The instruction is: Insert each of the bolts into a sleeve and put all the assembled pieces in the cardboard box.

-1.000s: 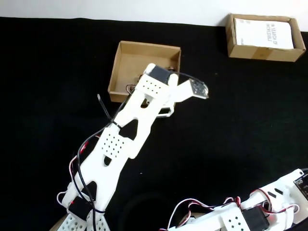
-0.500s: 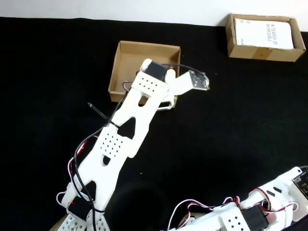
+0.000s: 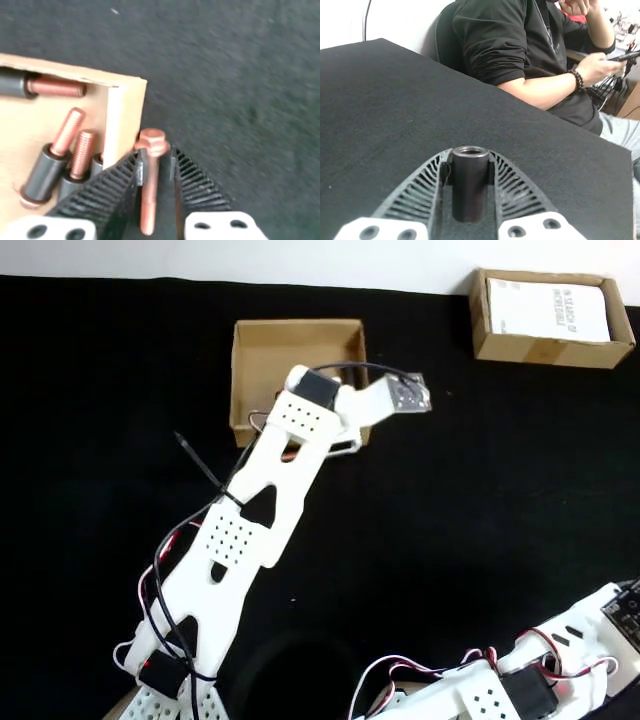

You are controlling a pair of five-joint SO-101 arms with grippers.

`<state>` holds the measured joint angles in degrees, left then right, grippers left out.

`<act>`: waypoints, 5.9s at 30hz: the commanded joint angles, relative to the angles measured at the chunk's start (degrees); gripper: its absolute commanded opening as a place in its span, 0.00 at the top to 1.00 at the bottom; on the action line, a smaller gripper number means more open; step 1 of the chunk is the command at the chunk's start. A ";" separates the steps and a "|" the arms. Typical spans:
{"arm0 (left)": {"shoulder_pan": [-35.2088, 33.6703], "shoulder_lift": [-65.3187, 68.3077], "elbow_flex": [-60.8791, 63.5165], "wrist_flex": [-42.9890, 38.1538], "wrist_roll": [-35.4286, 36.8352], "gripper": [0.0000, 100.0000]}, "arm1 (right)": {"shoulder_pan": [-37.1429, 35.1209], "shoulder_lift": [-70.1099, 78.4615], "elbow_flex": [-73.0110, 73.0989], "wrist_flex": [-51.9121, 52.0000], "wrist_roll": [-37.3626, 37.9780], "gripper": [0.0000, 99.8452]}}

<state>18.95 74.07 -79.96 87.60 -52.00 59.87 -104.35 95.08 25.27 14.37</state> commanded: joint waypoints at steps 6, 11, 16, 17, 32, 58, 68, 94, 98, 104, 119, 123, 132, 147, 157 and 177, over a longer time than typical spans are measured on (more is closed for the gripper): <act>-2.51 0.57 -1.54 5.45 -10.11 0.88 | -0.66 -0.66 2.24 -1.27 1.23 0.99; -3.38 -0.66 -1.36 7.56 -11.08 0.88 | -0.66 -0.66 2.15 -1.27 1.49 0.99; -5.05 -0.40 -1.10 12.48 -11.16 0.88 | -0.57 -0.48 -0.04 -1.27 1.49 0.99; -5.76 0.04 -1.10 12.57 -11.16 0.88 | -0.66 -0.40 -0.57 -1.19 1.49 0.99; -4.09 0.75 -1.45 12.40 -11.08 0.88 | -0.66 -0.48 -2.42 -0.84 1.58 0.99; -6.55 0.48 -1.45 1.32 1.67 0.87 | -2.86 -0.66 -3.82 -0.84 5.54 0.99; -6.11 0.84 -1.19 3.69 8.97 0.85 | -2.77 -0.66 -4.62 -0.84 5.63 0.99; -5.41 -10.24 -13.93 13.89 18.29 0.99 | -7.87 -0.57 -12.09 11.03 -1.76 0.99; -5.58 -18.42 -13.76 13.89 20.04 0.99 | -11.74 -0.66 -14.02 16.66 -7.56 0.99; -4.62 -30.11 -13.67 14.07 32.35 0.99 | -20.97 -0.66 -22.55 32.84 -16.35 0.99; -12.09 -70.46 9.71 14.15 35.25 0.99 | -58.59 -0.48 -42.15 55.16 -14.33 0.99; -10.51 -88.13 32.31 13.80 35.25 0.99 | -59.38 -0.13 -42.59 54.64 -14.33 0.99; -0.22 -115.91 72.40 0.79 35.25 0.99 | -59.38 -0.13 -36.70 37.23 -14.68 0.99; 7.34 -141.49 130.51 -61.54 39.30 0.99 | -80.04 0.22 -30.37 32.13 -14.77 0.99; 7.25 -133.76 124.35 -63.56 65.32 0.99 | -83.74 5.93 -25.54 24.40 -14.51 0.99; 15.08 -116.00 111.60 -63.56 71.12 0.99 | -83.56 8.48 -22.90 17.98 -14.42 0.99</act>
<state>31.52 -42.15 34.51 25.45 18.77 -23.47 -96.26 72.40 44.53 -0.57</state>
